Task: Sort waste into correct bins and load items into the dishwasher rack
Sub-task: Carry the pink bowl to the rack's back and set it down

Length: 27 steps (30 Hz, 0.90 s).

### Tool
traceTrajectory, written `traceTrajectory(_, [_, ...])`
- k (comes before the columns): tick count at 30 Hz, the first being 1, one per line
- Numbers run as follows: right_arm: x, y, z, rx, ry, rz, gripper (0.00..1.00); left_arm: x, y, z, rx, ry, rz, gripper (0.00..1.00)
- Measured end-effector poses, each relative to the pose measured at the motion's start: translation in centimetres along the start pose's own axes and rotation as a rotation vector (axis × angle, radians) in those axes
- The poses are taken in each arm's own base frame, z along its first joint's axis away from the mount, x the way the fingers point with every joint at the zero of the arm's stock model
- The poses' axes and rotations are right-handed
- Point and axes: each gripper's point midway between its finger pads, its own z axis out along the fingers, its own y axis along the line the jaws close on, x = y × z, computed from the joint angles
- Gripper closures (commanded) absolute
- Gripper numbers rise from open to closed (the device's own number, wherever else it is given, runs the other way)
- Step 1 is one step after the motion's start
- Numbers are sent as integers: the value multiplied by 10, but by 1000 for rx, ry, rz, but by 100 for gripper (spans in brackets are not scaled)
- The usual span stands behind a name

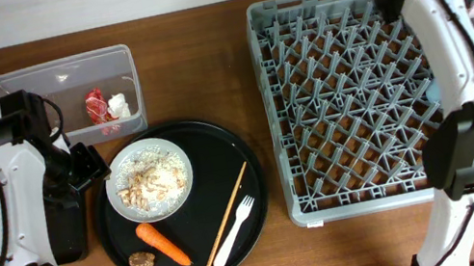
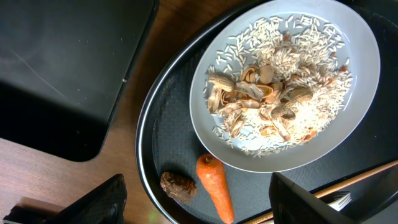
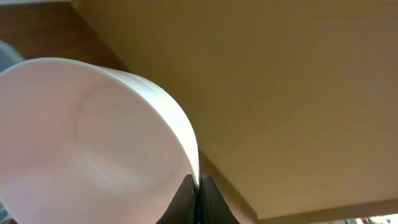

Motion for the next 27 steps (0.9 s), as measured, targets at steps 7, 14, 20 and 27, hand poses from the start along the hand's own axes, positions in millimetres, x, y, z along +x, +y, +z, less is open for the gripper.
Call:
traceTrajectory(7, [15,24,21,-7,48,-6,96,0,0,0,0,1,0,27])
traceTrajectory(14, [55,66,35,-33,115,-99,96,0,0,0,0,1,0,27])
traceTrajectory(20, [63,71,32,-8,103,-113,96,0,0,0,0,0,0,27])
traceTrajectory(27, [52,97,-6,-70,23,-98,96,0,0,0,0,1,0,27])
